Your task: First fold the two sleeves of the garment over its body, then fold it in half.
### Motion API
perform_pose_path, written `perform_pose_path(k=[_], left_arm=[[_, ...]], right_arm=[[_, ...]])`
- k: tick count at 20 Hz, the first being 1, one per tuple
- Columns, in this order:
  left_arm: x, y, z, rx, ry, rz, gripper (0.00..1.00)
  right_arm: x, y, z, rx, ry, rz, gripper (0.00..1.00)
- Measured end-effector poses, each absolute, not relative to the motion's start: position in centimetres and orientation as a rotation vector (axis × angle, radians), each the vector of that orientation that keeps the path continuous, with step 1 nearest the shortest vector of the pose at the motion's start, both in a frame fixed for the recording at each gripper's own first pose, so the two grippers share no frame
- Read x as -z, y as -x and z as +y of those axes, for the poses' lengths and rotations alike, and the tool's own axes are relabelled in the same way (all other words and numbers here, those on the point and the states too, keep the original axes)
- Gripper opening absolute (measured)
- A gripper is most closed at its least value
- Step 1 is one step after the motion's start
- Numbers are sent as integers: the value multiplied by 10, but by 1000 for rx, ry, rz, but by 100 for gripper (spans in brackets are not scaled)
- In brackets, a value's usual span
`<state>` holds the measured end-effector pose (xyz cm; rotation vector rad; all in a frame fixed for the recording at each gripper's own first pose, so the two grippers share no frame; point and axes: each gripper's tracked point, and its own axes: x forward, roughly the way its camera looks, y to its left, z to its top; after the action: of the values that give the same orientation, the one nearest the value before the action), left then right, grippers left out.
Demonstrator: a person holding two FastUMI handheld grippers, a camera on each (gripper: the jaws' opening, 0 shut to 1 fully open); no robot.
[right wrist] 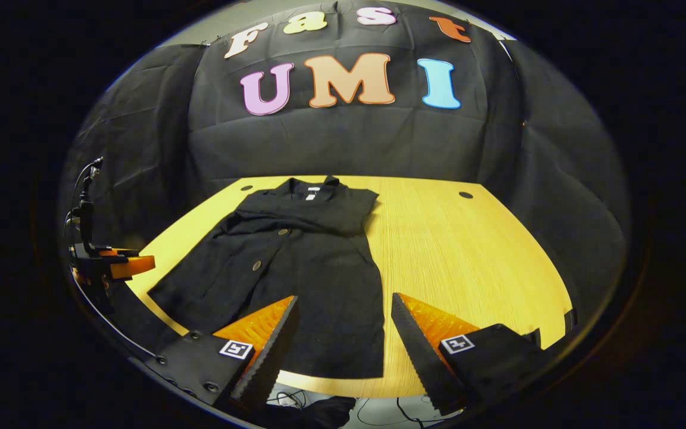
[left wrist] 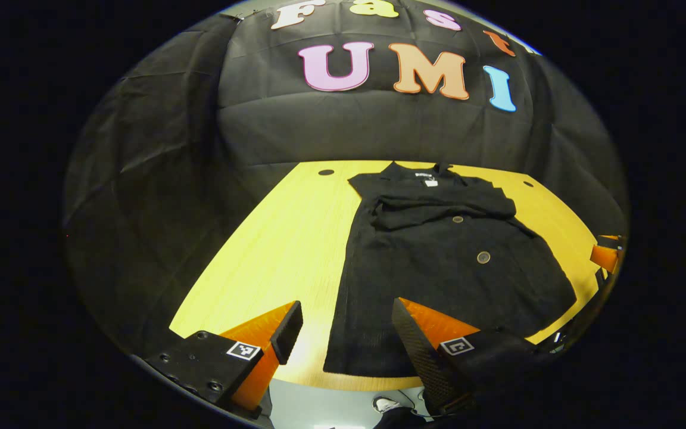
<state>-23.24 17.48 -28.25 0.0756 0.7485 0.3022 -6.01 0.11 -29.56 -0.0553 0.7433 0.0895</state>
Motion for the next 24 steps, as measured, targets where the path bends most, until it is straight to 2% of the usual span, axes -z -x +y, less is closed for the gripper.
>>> perform_pose_path(k=[1,2,3,7,8,9,11,15,16,17,21,22,24], left_arm=[[290,239,176,-304,-68,774,94],[297,244,177,-307,-61,793,94],[302,248,178,-309,-54,805,94],[327,264,179,-316,-38,859,95],[332,267,178,-317,-32,871,95],[338,268,176,-316,-25,880,95],[343,272,175,-311,-11,903,95],[342,270,173,-278,-13,898,95],[344,273,172,-267,-17,907,94],[343,270,170,-258,-20,902,94],[342,271,168,-251,-20,889,94],[341,271,168,-243,-21,882,94],[341,271,163,-214,-25,865,86]], right_arm=[[301,64,0,-85,59,760,99],[308,67,-1,-80,61,776,94],[314,72,-3,-74,63,793,98],[336,88,-9,-50,74,859,99],[341,90,-12,-45,77,873,94],[346,92,-13,-39,77,887,99],[356,95,-16,-28,66,920,99],[373,101,-18,0,24,983,99],[380,103,-19,11,18,1005,95],[385,108,-19,18,10,1031,99],[386,108,-20,11,23,1031,96],[387,108,-19,0,24,1036,100],[387,107,-12,-28,25,1044,89]])
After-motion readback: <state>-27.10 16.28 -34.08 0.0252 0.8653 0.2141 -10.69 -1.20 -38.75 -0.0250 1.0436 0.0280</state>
